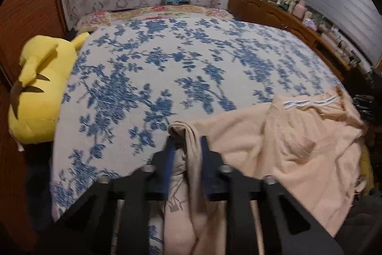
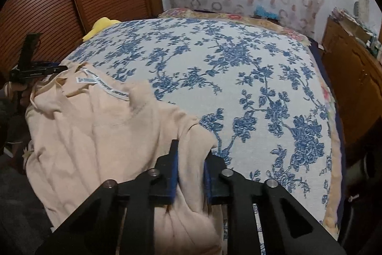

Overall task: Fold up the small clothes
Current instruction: 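Move both open tools to the folded edge of the peach shirt, then grasp the shirt's folded edge with both tools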

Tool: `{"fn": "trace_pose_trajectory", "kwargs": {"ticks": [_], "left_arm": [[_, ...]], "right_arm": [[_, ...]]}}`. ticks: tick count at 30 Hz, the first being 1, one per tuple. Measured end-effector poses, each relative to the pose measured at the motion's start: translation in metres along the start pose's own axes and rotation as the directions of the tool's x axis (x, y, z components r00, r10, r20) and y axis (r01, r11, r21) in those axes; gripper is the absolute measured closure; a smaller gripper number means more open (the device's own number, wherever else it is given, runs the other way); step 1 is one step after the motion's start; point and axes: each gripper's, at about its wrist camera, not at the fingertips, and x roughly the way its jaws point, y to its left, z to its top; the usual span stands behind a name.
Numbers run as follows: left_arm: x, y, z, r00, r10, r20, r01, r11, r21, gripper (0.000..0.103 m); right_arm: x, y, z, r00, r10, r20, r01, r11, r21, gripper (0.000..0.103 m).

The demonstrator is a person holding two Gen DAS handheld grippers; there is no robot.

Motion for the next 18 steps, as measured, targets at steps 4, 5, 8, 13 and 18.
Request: {"fn": "trace_pose_trajectory", "kwargs": {"ticks": [4, 5, 8, 13, 18], "left_arm": [[-0.032, -0.018, 0.004, 0.997, -0.015, 0.078, 0.011, 0.999, 0.045, 0.089], [-0.041, -0.021, 0.006, 0.995, -0.026, 0.097, 0.021, 0.998, 0.052, 0.09], [-0.082, -0.036, 0.019, 0.98, -0.059, 0.192, 0.043, 0.995, 0.087, 0.09], [-0.151, -0.056, 0.044, 0.933, -0.103, 0.344, 0.066, 0.991, 0.118, 0.091], [-0.21, -0.063, 0.072, 0.878, -0.115, 0.465, 0.059, 0.989, 0.134, 0.091]], "right_arm": [[-0.02, -0.001, 0.002, 0.996, 0.046, 0.07, -0.048, 0.998, 0.028, 0.09], [-0.03, 0.0, 0.004, 0.993, 0.056, 0.1, -0.06, 0.998, 0.032, 0.09], [-0.069, 0.005, 0.015, 0.972, 0.13, 0.194, -0.144, 0.988, 0.062, 0.091], [-0.131, 0.031, 0.039, 0.948, 0.059, 0.312, -0.044, 0.998, -0.053, 0.092], [-0.187, 0.037, 0.069, 0.914, 0.013, 0.405, 0.032, 0.994, -0.104, 0.092]]}}
